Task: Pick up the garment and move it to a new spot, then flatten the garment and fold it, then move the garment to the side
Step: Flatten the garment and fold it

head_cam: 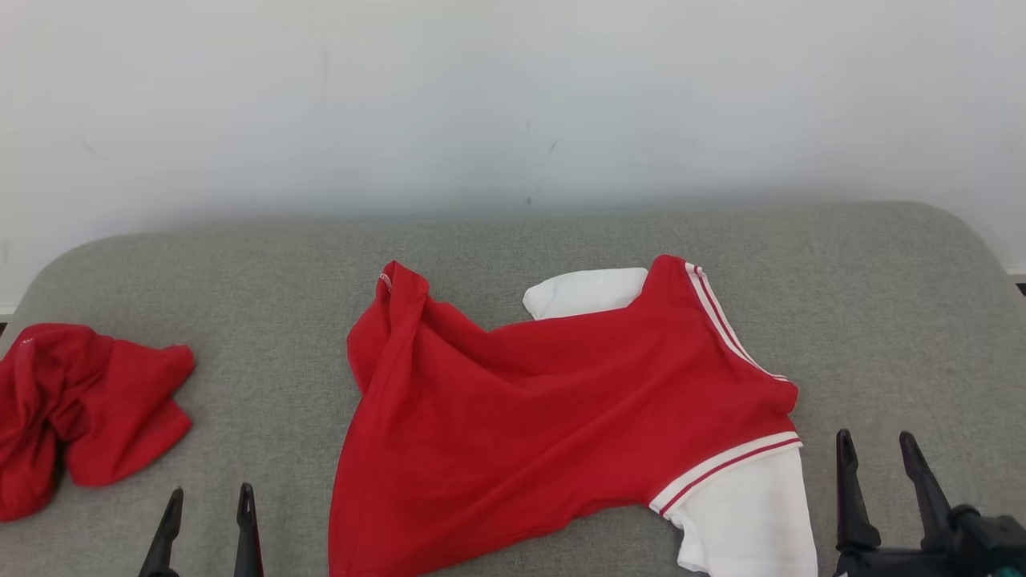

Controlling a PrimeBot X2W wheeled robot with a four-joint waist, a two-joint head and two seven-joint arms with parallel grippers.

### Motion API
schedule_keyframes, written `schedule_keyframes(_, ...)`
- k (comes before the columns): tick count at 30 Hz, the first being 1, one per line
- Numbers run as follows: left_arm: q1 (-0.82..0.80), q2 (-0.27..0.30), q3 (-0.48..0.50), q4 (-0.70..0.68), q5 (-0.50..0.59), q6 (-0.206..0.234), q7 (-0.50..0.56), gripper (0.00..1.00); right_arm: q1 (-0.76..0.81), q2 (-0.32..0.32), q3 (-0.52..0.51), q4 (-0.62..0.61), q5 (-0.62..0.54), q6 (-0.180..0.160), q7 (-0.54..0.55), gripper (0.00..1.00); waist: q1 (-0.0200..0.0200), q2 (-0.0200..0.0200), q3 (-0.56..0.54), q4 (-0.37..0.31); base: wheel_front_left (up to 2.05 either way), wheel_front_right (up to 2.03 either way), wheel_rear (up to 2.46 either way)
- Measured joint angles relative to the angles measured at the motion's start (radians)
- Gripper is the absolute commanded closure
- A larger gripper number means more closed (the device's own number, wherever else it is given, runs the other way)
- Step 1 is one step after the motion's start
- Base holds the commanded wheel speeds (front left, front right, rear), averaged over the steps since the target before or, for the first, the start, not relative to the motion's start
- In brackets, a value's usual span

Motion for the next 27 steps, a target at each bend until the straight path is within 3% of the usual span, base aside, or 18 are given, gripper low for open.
schedule_keyframes(12, 0.012, 0.007, -0.010, 0.014, -0.006, 0.000, 0.000, 0.00, 0.064, 0.019, 0.063, -0.018, -0.024, 0.000, 0.000, 0.00, 0.0000, 0.0000, -0.011, -0.009, 0.00, 0.00, 0.00)
schedule_keyframes(19, 0.026, 0.012, -0.112, 0.089, -0.051, -0.005, 0.000, 0.00, 0.070, 0.020, 0.038, 0.098, -0.033, 0.000, 0.000, 0.00, 0.0000, 0.0000, -0.020, 0.000, 0.00, 0.00, 0.00)
schedule_keyframes(27, 0.016, 0.022, -0.248, 0.271, -0.152, -0.007, 0.000, 0.00, 0.013, 0.005, 0.026, 0.287, -0.040, 0.000, 0.001, 0.00, 0.0001, 0.0000, -0.006, -0.006, 0.00, 0.00, 0.00)
